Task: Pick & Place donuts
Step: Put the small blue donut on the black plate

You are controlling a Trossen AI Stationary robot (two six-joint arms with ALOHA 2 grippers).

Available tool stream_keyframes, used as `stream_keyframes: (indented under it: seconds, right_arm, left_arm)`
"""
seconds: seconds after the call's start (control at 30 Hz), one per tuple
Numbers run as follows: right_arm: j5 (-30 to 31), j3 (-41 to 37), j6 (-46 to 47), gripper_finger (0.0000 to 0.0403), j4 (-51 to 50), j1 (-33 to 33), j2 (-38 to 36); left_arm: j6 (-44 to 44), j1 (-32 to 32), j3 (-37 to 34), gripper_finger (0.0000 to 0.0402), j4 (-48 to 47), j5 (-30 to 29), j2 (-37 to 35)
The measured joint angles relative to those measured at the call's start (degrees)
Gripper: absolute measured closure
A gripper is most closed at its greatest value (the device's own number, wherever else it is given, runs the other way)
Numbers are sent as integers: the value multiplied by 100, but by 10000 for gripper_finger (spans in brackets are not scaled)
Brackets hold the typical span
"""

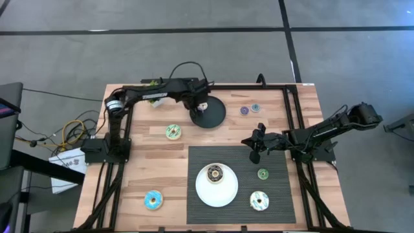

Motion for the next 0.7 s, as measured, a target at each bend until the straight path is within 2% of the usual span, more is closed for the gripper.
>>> stream_keyframes:
  seconds: [0.13, 0.37, 0.5, 0.7]
  right_arm:
    - [0, 0, 0, 401, -7, 0, 0]
    - [2, 0, 0, 401, -1, -1, 0]
    - [2, 0, 0, 401, 0, -2, 0]
    - [2, 0, -2, 401, 18, -2, 0]
  left_arm:
    - [-132, -337, -860, 77, 756, 233, -1053]
    - [-1026, -1075, -3356, 77, 2658, 114, -3511]
    - [-1201, -1601, -4616, 77, 3533, -66, -4769]
    - [-1207, -2206, -6153, 77, 5100, -163, -6091]
